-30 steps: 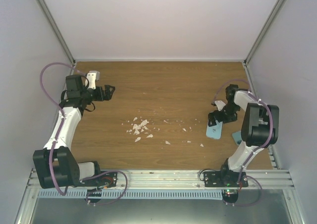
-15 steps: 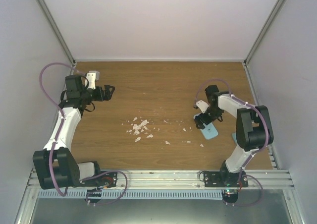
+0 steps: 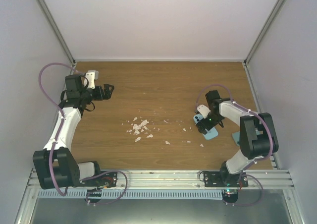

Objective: Take the phone out of the phone case
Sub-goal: Pick up the phone at the center of the board.

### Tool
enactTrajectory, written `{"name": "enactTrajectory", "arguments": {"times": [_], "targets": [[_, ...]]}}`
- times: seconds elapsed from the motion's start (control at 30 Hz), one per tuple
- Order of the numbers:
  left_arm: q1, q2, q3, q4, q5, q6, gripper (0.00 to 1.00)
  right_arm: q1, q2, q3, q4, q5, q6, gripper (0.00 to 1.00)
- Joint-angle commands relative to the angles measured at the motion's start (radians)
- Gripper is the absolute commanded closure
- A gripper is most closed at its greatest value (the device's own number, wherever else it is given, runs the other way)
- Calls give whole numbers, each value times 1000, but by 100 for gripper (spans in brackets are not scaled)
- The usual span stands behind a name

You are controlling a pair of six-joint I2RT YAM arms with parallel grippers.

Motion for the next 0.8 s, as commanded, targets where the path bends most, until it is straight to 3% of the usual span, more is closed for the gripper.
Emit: {"name": "enactTrajectory", "arguments": {"times": [0.0, 0.07, 0.27, 0.5, 0.77], "targets": [[8, 1, -11, 75, -43, -30, 1, 9, 34, -26, -50, 50, 7, 7], [8, 1, -11, 76, -58, -35, 1, 10, 50, -12, -61, 43, 10, 14], [8, -17, 7, 74, -153, -73, 1, 10, 45, 73, -82, -7, 30, 24], [8, -21, 36, 53, -132, -59, 1, 19, 32, 152, -83, -24, 23, 34], [-11, -7, 54, 76, 111, -50, 1, 50, 29, 278, -66, -95, 2, 35]]}}
